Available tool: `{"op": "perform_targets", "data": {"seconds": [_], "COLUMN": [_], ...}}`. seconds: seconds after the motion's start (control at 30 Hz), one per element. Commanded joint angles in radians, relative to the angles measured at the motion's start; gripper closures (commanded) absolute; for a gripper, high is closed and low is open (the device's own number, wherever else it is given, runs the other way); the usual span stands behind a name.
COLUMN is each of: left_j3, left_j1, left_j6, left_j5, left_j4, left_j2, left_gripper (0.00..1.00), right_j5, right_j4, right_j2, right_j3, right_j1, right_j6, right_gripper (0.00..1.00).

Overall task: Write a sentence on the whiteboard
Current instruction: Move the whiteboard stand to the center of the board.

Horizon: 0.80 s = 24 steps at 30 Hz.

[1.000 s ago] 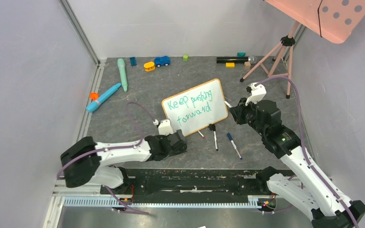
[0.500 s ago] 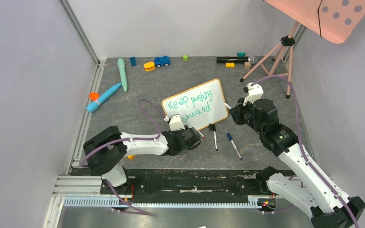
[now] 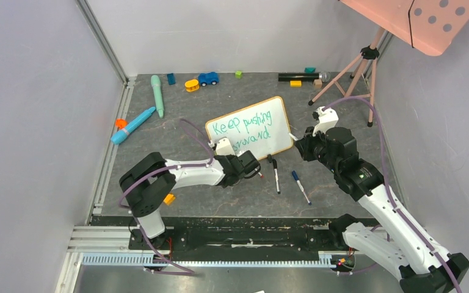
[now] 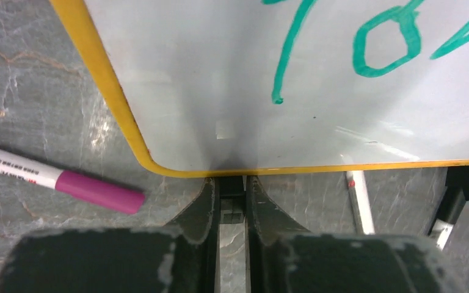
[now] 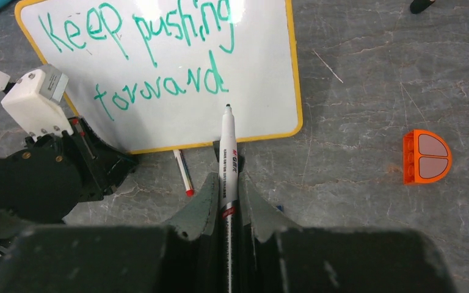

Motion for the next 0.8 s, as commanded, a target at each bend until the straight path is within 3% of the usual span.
{"op": "perform_targets", "data": {"seconds": [0.0,0.27,0.6,0.77], "left_j3": [0.099,0.224,0.173,0.108], "left_j1": [0.059,0.144,0.299,0.361], "left_j6": [-0.077,-0.051,0.134,0.264], "left_j5": [-0.085,-0.143,-0.150,-0.107], "left_j4": [-0.050,-0.113,-0.066,0.032], "left_j2": [0.078,0.142,0.059,-0.005], "left_gripper": [0.98,0.98,0.98,0.98], "right_j5": [0.011,0.008,0.009,0.003], "right_j4": [0.008,-0.006,0.000,0.013], "right_j2": [-0.011,-0.017,-0.020,-0.023], "right_j3": [0.046,0.051,0.033,0.019], "right_j1": [-0.006,-0.008,-0.010,-0.010], "right_j6": [-0.019,-0.032,-0.028,-0.019], "right_gripper": [1.00,1.00,1.00,1.00]}}
